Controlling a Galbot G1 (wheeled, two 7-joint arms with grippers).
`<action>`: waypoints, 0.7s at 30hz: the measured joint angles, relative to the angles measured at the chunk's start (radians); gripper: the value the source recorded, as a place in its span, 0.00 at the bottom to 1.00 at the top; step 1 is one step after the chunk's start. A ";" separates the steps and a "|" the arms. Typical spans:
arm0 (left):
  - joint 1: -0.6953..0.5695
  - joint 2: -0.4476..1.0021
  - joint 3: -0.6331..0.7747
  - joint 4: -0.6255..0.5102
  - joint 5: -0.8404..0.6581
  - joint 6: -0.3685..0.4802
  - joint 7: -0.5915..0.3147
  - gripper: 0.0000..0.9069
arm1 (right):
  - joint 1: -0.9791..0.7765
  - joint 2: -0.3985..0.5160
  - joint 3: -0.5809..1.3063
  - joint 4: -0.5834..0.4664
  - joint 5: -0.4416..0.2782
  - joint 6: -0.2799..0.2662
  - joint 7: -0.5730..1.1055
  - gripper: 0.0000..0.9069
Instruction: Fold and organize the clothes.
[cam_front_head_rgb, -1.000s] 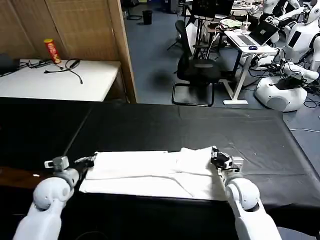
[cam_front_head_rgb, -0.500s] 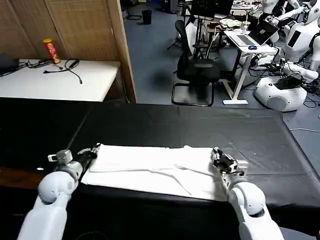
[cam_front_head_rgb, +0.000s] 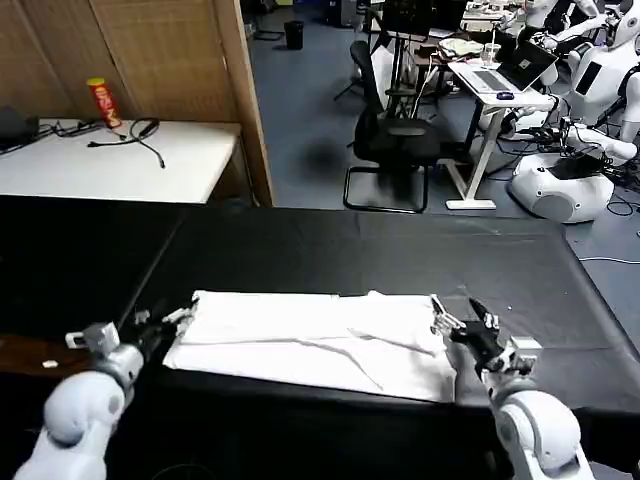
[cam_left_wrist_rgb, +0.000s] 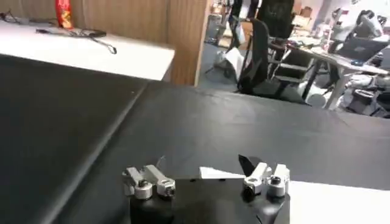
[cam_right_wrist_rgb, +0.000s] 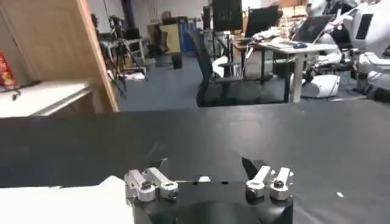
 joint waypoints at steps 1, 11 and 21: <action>0.010 -0.007 -0.001 -0.001 -0.001 -0.001 0.000 0.97 | -0.005 -0.001 0.002 0.008 0.000 0.000 0.000 0.97; 0.044 -0.054 0.000 0.008 0.037 -0.029 0.006 0.19 | -0.025 0.006 -0.001 0.036 -0.029 0.022 -0.003 0.97; 0.038 -0.066 0.024 0.024 0.061 -0.034 0.024 0.00 | -0.015 0.016 -0.019 0.041 -0.069 0.032 -0.021 0.97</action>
